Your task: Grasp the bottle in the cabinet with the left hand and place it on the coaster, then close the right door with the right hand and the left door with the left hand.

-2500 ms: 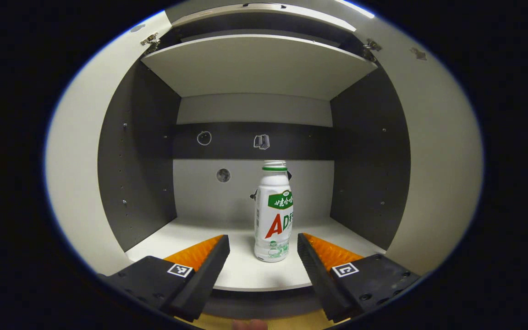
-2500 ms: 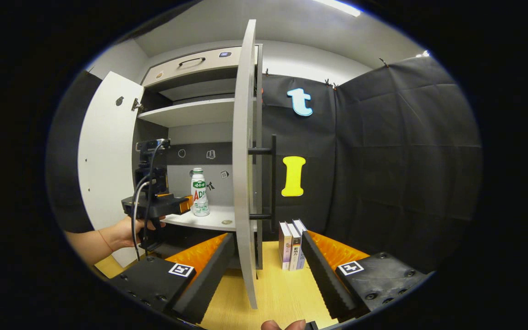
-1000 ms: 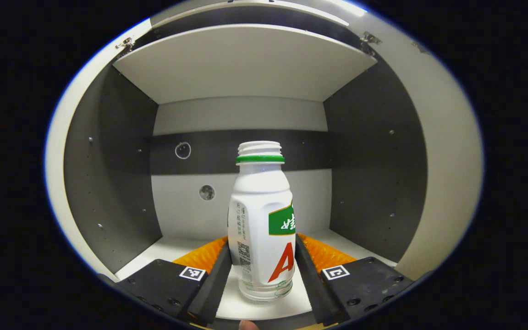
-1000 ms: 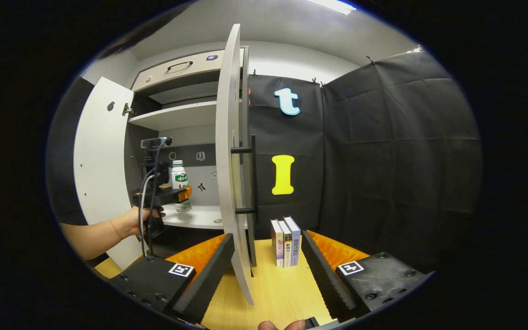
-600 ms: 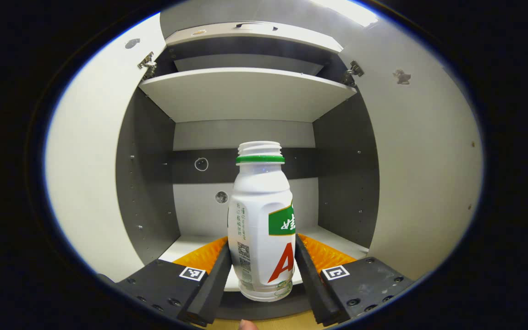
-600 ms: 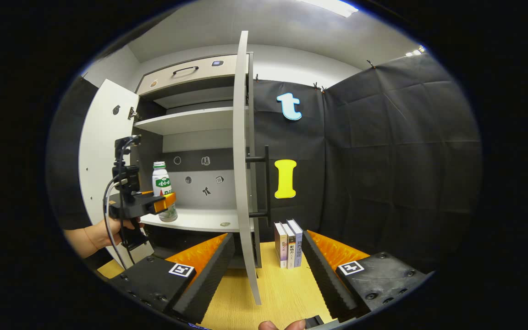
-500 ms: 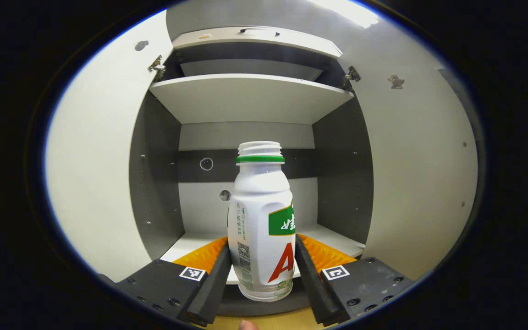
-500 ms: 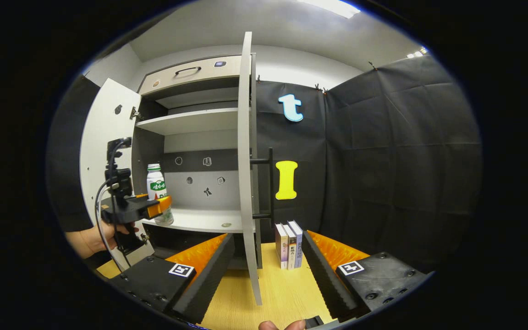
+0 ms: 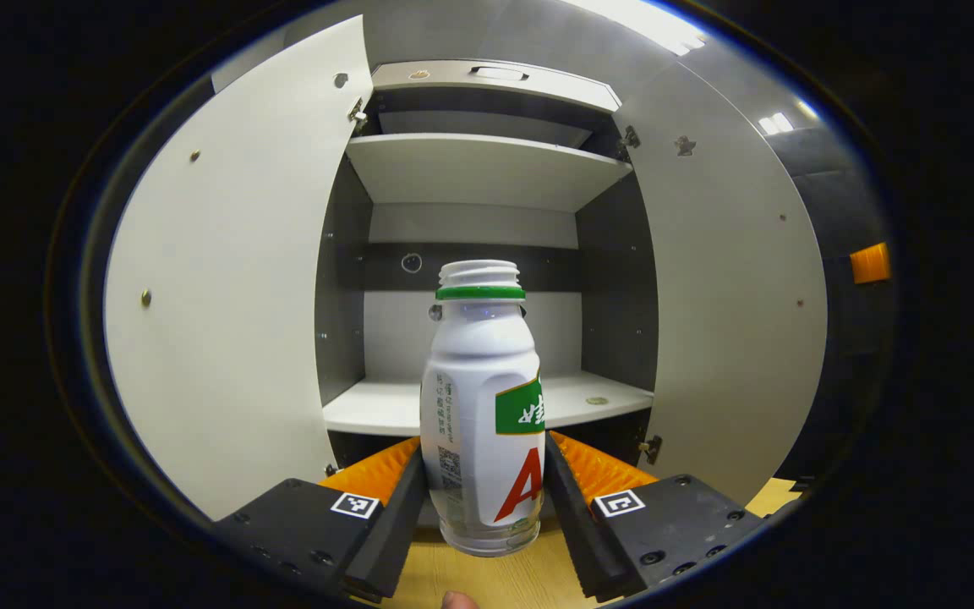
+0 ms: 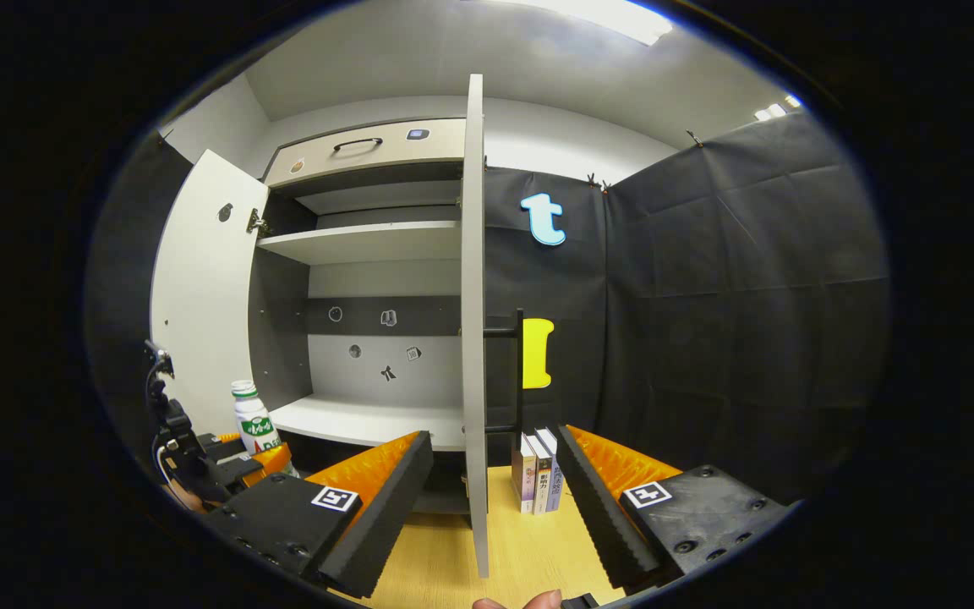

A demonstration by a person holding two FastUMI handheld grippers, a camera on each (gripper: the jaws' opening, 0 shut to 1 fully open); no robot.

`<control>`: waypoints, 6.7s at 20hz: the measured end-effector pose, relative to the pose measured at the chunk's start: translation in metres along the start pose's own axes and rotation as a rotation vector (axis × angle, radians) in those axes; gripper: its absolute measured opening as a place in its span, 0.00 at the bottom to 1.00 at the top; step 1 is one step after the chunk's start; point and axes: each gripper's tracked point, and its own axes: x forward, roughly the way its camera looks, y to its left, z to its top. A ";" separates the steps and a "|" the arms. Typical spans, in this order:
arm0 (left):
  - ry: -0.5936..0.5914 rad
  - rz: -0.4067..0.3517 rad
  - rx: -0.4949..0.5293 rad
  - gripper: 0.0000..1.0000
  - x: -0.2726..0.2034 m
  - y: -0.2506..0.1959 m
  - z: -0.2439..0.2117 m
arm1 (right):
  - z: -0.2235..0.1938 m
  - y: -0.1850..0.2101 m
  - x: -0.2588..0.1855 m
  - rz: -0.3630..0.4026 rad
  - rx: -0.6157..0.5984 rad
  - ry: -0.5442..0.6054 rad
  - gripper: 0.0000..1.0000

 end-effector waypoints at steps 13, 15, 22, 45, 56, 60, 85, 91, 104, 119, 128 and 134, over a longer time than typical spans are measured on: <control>0.092 -0.043 0.020 0.77 -0.090 -0.044 -0.163 | 0.007 -0.004 0.007 0.015 0.045 -0.011 0.98; 0.097 -0.034 0.031 0.77 -0.095 -0.041 -0.179 | 0.006 -0.009 0.006 0.012 0.050 -0.001 0.97; 0.099 -0.024 0.001 0.77 -0.089 -0.035 -0.225 | -0.001 -0.013 -0.001 -0.011 0.025 0.039 0.99; 0.242 -0.047 -0.003 0.98 -0.117 -0.031 -0.263 | -0.018 -0.011 0.007 -0.006 0.047 0.087 0.98; 0.174 -0.015 0.018 0.98 -0.163 0.014 -0.164 | -0.014 -0.035 0.026 -0.030 0.028 0.061 0.98; 0.120 0.032 -0.013 0.98 -0.168 0.044 -0.092 | -0.019 -0.060 0.038 -0.090 0.025 0.085 0.98; 0.091 0.328 -0.038 0.97 -0.190 0.165 0.062 | 0.013 -0.065 0.097 -0.124 0.031 0.014 0.95; 0.100 0.357 -0.053 0.97 -0.207 0.180 0.056 | 0.009 -0.006 0.095 -0.012 0.047 0.020 0.97; 0.104 0.400 -0.060 0.96 -0.209 0.209 0.048 | -0.016 0.106 0.118 0.166 0.060 0.059 0.98; 0.103 0.394 -0.054 0.97 -0.198 0.248 0.055 | -0.024 0.163 0.173 0.169 0.076 0.046 0.98; 0.086 0.396 -0.099 0.97 -0.184 0.264 0.072 | -0.023 0.171 0.176 0.178 0.070 0.064 0.98; 0.023 0.426 -0.029 0.96 -0.145 0.292 0.113 | -0.014 0.156 0.133 0.193 0.065 0.060 0.98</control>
